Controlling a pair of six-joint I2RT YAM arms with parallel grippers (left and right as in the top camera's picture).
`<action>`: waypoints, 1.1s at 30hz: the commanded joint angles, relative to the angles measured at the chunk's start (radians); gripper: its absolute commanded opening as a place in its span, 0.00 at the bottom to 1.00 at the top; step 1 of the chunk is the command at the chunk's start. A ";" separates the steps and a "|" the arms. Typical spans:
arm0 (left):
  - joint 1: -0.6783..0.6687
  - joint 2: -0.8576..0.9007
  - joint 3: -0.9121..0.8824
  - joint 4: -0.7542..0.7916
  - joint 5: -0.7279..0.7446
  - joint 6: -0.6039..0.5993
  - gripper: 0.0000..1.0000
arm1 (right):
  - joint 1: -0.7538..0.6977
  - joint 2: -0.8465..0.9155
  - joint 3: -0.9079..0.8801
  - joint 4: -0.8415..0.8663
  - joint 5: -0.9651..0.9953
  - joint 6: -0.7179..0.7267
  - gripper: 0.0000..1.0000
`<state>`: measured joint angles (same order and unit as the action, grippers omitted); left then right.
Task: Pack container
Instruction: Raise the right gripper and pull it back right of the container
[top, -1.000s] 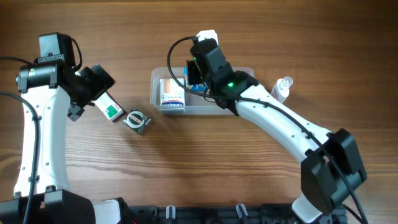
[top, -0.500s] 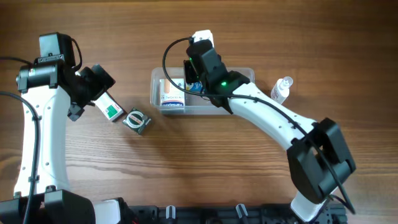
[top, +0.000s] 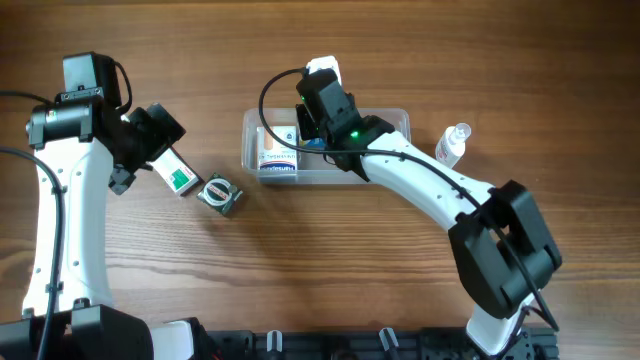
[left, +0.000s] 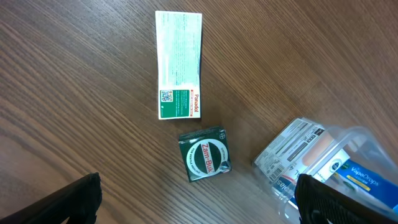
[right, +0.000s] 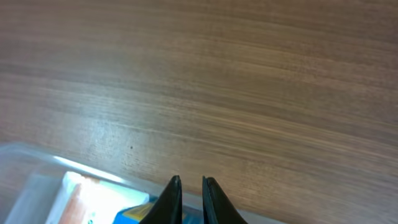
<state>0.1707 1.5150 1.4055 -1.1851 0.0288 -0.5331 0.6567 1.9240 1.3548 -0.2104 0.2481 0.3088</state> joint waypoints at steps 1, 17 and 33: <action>0.003 0.007 -0.001 0.003 0.008 0.001 1.00 | 0.000 -0.045 0.008 -0.035 0.014 -0.021 0.12; 0.003 0.007 -0.001 0.003 0.008 0.001 1.00 | 0.000 -0.181 0.008 -0.224 -0.077 -0.017 0.13; 0.003 0.007 -0.001 0.003 0.008 0.001 1.00 | -0.016 -0.360 0.008 -0.353 -0.091 -0.018 0.08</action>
<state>0.1707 1.5150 1.4055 -1.1851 0.0288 -0.5331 0.6510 1.7050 1.3544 -0.5446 0.1635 0.3038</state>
